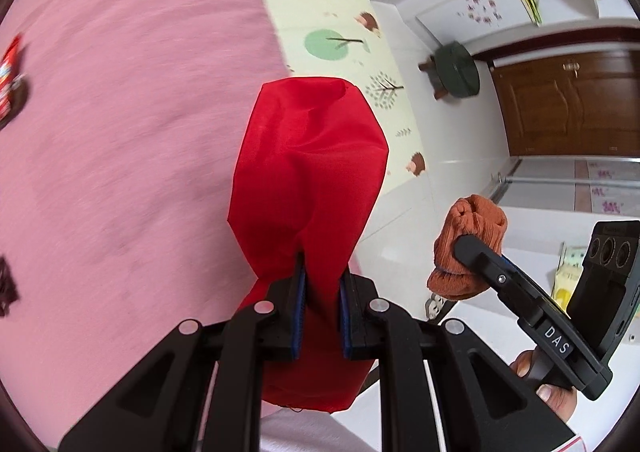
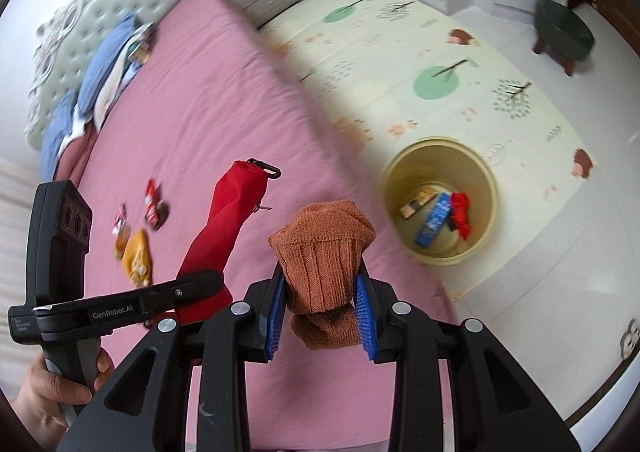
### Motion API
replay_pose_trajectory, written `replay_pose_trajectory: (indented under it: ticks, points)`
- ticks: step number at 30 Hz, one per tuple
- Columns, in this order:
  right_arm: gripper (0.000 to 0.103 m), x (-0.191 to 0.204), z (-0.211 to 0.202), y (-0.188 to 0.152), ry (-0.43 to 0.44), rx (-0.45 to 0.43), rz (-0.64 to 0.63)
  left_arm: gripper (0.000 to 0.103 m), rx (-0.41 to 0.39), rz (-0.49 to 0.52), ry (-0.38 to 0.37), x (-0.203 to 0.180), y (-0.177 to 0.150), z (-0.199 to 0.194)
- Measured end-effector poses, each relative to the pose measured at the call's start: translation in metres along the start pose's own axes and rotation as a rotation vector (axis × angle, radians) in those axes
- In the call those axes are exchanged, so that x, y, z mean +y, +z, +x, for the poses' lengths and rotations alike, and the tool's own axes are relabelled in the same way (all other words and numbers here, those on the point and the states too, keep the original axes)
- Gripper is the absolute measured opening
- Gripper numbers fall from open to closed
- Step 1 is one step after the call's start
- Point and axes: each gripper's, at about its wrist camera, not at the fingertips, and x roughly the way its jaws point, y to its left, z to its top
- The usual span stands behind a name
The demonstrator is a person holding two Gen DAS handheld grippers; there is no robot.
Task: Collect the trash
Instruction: 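Carry the red bag and brown sock toward the yellow bucket, then open both tools to drop the bag and sock into the bucket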
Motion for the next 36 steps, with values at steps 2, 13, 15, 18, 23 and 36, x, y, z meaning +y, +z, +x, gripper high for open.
replay_pose_trajectory:
  ticks: [2,13,15,18,23,36]
  points:
    - [0.03,-0.02,-0.002,0.007,-0.013,-0.007,0.031,0.014,0.017,0.017,-0.002,-0.014,0.009,0.013]
    - [0.03,-0.088,0.002,0.041,-0.061,-0.029,0.117,0.014,0.107,0.104,-0.013,-0.081,0.055,0.084]
    - [0.031,-0.095,0.002,0.047,-0.071,-0.038,0.122,0.014,0.119,0.114,-0.04,-0.089,0.064,0.093]
    - [0.037,-0.105,0.0,0.059,-0.06,-0.051,0.129,0.037,0.119,0.151,-0.057,-0.103,0.075,0.097]
    - [0.053,-0.114,-0.009,0.073,-0.089,-0.087,0.138,0.08,0.062,0.215,-0.015,-0.115,0.082,0.089]
    - [0.058,-0.083,-0.012,0.07,-0.054,-0.083,0.131,0.086,0.03,0.223,0.044,-0.093,0.066,0.055]
